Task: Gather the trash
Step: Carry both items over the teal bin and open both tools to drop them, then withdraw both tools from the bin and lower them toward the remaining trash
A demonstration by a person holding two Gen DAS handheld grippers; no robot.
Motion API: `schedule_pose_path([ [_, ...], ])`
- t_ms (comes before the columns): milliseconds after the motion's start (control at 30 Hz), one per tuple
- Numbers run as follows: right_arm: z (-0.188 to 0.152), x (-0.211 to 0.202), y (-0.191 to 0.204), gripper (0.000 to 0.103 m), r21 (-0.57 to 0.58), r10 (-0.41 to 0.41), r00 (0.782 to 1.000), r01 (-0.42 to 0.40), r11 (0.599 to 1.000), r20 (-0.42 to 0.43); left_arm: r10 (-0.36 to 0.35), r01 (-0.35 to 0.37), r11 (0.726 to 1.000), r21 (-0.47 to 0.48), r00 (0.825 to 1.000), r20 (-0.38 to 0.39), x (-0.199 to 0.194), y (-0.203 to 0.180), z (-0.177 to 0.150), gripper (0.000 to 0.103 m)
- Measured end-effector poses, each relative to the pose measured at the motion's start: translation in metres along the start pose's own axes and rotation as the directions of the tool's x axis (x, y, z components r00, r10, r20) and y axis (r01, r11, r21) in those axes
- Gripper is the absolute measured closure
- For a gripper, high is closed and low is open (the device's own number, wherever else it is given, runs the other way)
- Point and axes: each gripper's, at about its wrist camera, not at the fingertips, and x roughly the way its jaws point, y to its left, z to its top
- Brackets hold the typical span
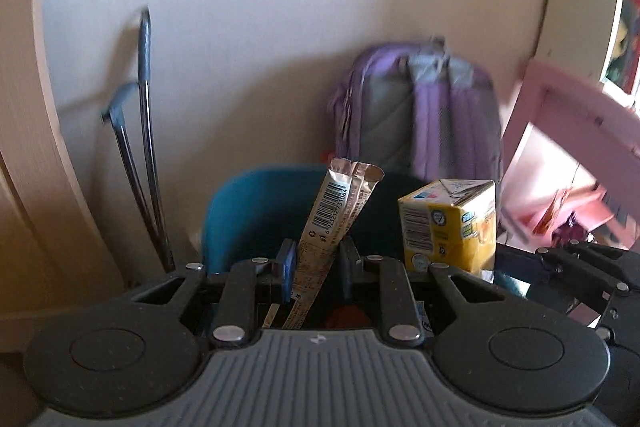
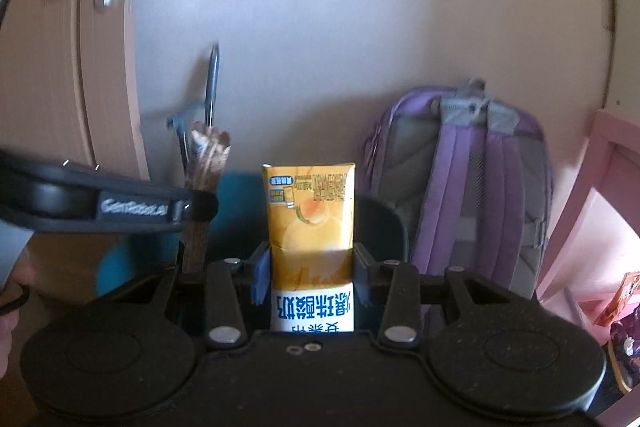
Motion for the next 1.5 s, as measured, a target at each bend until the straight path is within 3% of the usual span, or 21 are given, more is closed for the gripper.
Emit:
schedule_pose_path([
  [333, -0.008, 0.028, 0.009, 0.063, -0.06, -0.003, 0.99, -0.006, 0.998, -0.14, 0.028, -0.02, 0.999, 0.045, 0.981, -0.191, 0.052, -0.003, -0.013, 0.081],
  [533, -0.01, 0.035, 0.007, 0.062, -0.048, 0.01, 0.981, -0.019, 0.999, -0.192, 0.031, -0.016, 0.998, 0.069, 0.973, -0.23, 0.061, -0.008, -0.017, 0.08],
  [700, -0.008, 0.034, 0.008, 0.055, -0.06, 0.006, 0.982, -0.018, 0.998, -0.188, 0.028, -0.01, 0.997, 0.07, 0.966, -0.255, 0.065, -0.01, -0.017, 0.078],
  [767, -0.008, 0.031, 0.009, 0.054, -0.065, -0.001, 0.983, -0.012, 0.998, -0.183, 0.028, -0.011, 0.998, 0.067, 0.967, -0.254, 0.063, -0.01, -0.017, 0.074],
  [900, -0.007, 0.024, 0.008, 0.05, -0.05, -0.012, 0.985, 0.004, 0.999, -0.17, 0.052, -0.036, 0.997, 0.072, 0.973, -0.223, 0.052, -0.009, -0.016, 0.053],
  [1167, 0.0, -0.014, 0.003, 0.046, -0.009, 0.007, 0.992, -0.009, 1.0, -0.125, 0.021, -0.011, 0.998, 0.069, 0.989, -0.148, 0.005, -0.012, -0.01, 0.038],
  [1500, 0.0, -0.083, 0.009, 0.043, -0.041, 0.03, 0.996, -0.034, 0.999, -0.088, 0.0, 0.007, 0.995, 0.1, 0.998, -0.069, -0.078, -0.032, -0.014, 0.036],
])
